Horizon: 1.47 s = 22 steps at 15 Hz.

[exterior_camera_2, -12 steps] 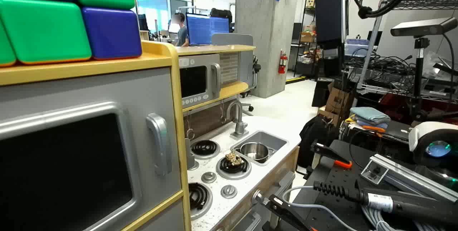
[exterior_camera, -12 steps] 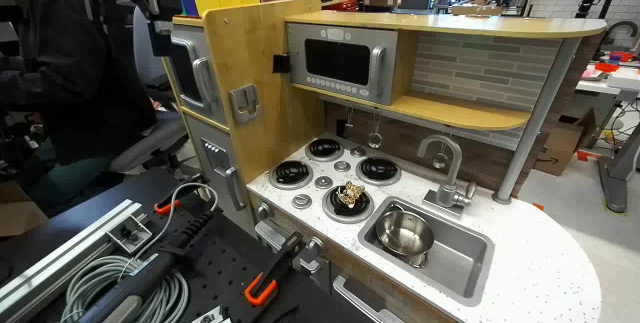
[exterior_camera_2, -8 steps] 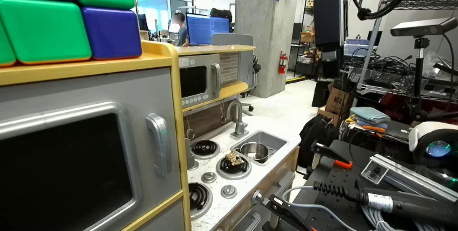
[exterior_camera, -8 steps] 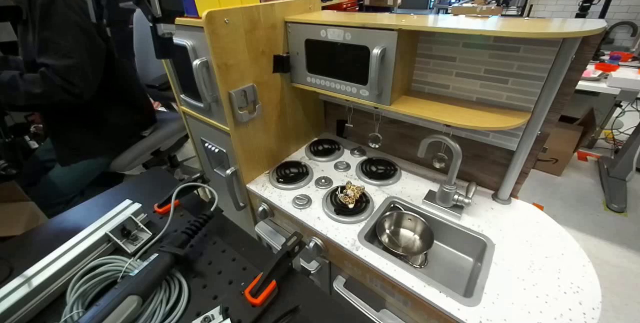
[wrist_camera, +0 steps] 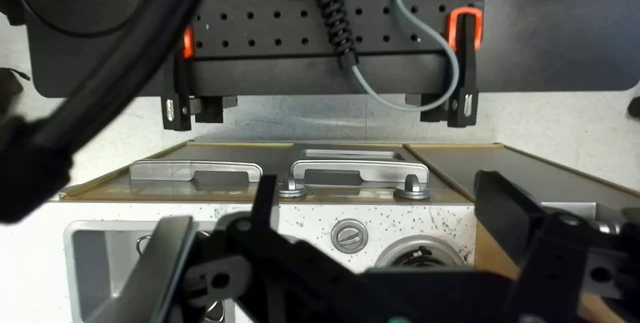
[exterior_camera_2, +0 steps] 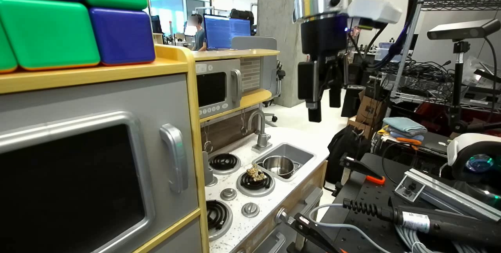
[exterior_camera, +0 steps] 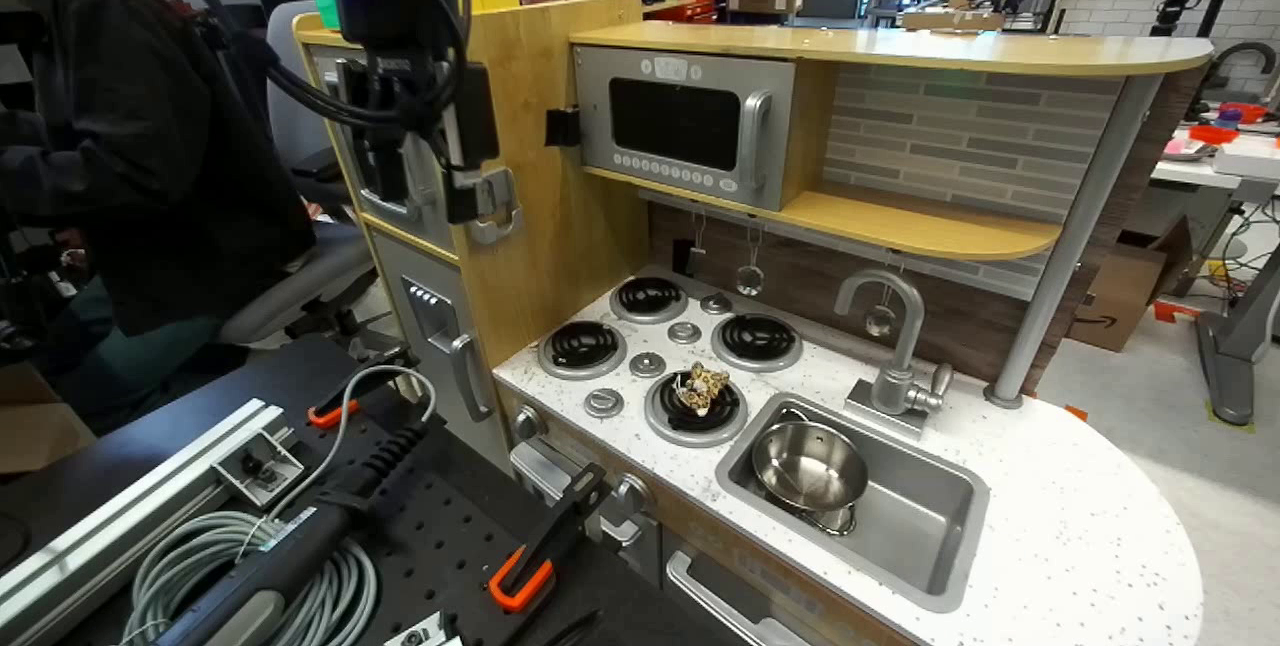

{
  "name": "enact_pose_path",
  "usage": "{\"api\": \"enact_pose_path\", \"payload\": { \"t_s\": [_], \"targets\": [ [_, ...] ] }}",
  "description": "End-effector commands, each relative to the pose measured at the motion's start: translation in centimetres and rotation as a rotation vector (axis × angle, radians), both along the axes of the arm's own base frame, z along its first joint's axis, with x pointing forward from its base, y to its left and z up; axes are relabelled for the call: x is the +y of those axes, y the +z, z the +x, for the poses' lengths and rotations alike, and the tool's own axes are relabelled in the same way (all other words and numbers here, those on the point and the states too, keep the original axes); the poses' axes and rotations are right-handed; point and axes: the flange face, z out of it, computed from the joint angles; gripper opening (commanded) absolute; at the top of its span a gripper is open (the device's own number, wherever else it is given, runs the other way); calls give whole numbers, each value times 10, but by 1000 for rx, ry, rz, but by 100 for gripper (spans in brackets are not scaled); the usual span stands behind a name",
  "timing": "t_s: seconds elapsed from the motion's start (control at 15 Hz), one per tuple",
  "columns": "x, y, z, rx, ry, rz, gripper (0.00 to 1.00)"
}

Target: Put the wire scourer in the pot

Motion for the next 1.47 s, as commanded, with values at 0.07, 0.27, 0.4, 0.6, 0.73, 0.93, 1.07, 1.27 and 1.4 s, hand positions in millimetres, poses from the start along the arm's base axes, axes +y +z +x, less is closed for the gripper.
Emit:
{"api": "enact_pose_path", "payload": {
  "t_s": [0.07,0.27,0.4,0.6,0.73,0.93,1.07,1.27,1.4],
  "targets": [
    [-12,-39,61,-65,-9,27,100],
    [-6,-63,103,-80,-40,22,100],
    [-4,-82,136,-73,-77,2,100],
    [-10,-110,179,-57,-136,-35,100],
    [-18,-131,205,-40,-181,-55,100],
    [-26,-161,233,12,-242,-78,100],
    [-30,-177,244,59,-265,-91,100],
    [-32,-196,250,128,-280,-104,100],
    [-23,-196,235,124,-252,-94,100]
  ]
}}
